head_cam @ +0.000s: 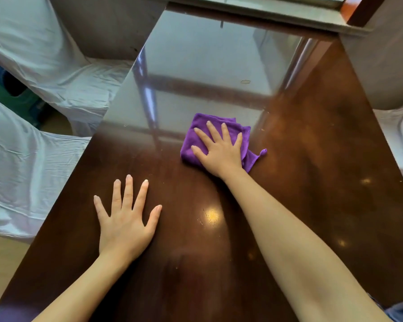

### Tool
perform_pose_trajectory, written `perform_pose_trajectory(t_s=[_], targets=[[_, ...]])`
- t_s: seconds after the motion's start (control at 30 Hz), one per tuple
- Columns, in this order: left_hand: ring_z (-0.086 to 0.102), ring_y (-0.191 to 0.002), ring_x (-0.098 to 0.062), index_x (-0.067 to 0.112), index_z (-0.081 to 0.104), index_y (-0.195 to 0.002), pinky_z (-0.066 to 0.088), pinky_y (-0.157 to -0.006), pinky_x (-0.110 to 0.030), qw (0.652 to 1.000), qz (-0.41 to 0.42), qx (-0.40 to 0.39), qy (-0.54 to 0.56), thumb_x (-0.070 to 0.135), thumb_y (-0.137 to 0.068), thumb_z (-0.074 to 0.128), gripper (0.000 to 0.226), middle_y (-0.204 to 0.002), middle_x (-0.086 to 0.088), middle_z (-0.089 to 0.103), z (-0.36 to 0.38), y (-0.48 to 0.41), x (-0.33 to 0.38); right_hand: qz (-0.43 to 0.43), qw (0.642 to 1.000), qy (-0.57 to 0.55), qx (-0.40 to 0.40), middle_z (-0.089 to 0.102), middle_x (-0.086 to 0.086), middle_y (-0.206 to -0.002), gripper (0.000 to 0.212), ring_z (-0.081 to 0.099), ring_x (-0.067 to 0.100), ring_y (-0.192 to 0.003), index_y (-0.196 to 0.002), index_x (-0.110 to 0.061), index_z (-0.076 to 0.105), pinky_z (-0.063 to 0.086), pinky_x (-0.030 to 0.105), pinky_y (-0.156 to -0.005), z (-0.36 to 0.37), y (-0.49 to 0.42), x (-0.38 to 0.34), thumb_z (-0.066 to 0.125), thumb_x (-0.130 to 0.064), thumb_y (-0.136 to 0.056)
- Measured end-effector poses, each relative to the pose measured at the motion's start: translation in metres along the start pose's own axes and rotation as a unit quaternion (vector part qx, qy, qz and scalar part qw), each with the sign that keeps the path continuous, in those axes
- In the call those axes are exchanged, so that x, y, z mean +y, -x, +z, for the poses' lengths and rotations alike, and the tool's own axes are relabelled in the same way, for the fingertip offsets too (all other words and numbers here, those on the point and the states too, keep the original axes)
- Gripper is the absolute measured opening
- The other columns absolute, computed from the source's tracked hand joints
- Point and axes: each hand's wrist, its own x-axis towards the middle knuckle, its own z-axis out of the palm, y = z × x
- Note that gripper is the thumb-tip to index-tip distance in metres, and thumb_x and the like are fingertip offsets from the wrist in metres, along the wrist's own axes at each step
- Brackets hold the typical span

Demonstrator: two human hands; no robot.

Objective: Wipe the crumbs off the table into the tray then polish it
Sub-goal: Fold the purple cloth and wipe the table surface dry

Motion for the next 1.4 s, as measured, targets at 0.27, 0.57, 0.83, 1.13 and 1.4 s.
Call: perform_pose_trajectory(t_s=[0.27,0.57,0.83,1.13,1.4], targets=[[-0.006,-0.144,-0.022,0.033,0.005,-0.145,-0.004,-0.112,-0.059,1.0,0.003,0.007,0.014,0.067,-0.082,0.006,0.072,-0.158,-0.004,0.003,0.0,0.001,0.0,0.168,0.985,-0.017,0.027,0.008,-0.005,-0.158,0.058,-0.001,0.029,-0.144,-0.141,-0.043,0.019,-0.005,0.065,-0.109,-0.013,0.008,0.069,0.02,-0.064,-0.087],[-0.007,-0.144,-0.024,0.032,0.004,-0.145,-0.004,-0.112,-0.06,1.0,-0.001,0.003,0.002,0.065,-0.082,0.005,0.071,-0.158,-0.005,0.001,-0.001,0.001,0.004,0.182,0.983,-0.009,0.02,0.0,0.0,-0.159,0.06,-0.007,0.034,-0.143,-0.145,-0.038,0.006,-0.007,0.066,-0.107,-0.003,0.057,0.044,0.014,-0.062,-0.089],[-0.008,-0.144,-0.025,0.033,0.004,-0.145,-0.005,-0.111,-0.061,1.0,0.009,0.011,0.009,0.065,-0.085,0.006,0.069,-0.158,-0.005,0.001,0.003,0.001,0.0,0.076,0.996,-0.005,0.043,0.01,-0.003,-0.158,0.059,0.001,0.033,-0.144,-0.143,-0.04,0.015,-0.003,0.065,-0.108,0.014,0.146,-0.003,0.021,-0.06,-0.088],[-0.008,-0.144,-0.025,0.033,0.006,-0.145,-0.006,-0.11,-0.062,1.0,0.011,0.012,0.025,0.064,-0.086,0.012,0.067,-0.158,-0.005,0.002,0.005,-0.001,-0.002,0.053,0.998,0.003,0.023,0.007,-0.003,-0.158,0.06,-0.001,0.031,-0.145,-0.144,-0.041,0.012,-0.002,0.062,-0.11,0.02,0.219,-0.033,0.019,-0.06,-0.088],[-0.009,-0.144,-0.023,0.031,0.007,-0.145,-0.008,-0.111,-0.06,0.999,0.012,-0.009,0.033,0.065,-0.086,0.013,0.069,-0.158,-0.004,-0.001,0.004,0.001,-0.003,0.04,0.999,0.004,-0.002,0.002,-0.004,-0.159,0.061,-0.006,0.03,-0.144,-0.144,-0.041,0.006,-0.005,0.061,-0.111,0.023,0.269,-0.05,0.014,-0.062,-0.087]])
